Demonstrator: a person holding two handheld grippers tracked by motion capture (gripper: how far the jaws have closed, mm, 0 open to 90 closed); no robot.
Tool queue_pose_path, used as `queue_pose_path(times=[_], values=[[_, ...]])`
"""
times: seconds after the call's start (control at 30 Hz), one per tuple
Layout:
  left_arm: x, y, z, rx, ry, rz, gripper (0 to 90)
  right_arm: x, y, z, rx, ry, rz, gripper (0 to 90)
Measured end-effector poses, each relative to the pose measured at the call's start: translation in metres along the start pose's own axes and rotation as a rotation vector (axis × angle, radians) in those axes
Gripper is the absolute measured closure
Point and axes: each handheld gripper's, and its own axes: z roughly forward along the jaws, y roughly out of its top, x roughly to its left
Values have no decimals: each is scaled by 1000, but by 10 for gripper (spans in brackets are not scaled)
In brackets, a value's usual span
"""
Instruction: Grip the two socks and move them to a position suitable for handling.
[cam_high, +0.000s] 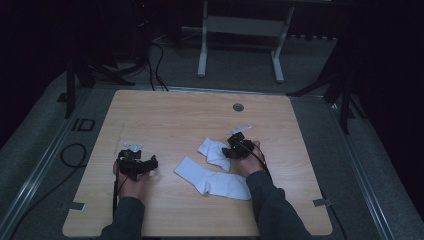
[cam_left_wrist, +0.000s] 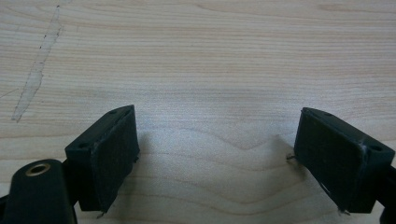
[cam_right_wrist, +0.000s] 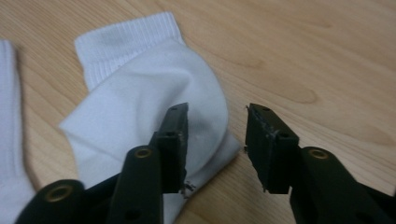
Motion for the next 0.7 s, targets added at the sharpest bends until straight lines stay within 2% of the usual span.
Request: queue_pose_path(times=[0.03,0.1,0.2,0.23,0.47,0.57,0.7], values=[[0,0,0,0,0,0,136,-1,0,2,6,11,6,579],[0,0,0,-1,-1,-1,136,-4,0,4,1,44,23,671],[0,0,0,-2,-1,0,136,-3,0,1,-5,41,8,819],[0,0,0,-2,-1,0,136,-2,1,0,-9,39,2,838],[0,0,0,-1,-1,0,136,-1,3,-15,-54,41,-14,856],[0,0,0,-1,-1,0,136,-3,3,-18,-46,30,-26,856],[0,0,0,-2,-1,0,136,-8,3,-17,-44,27,-15,855]])
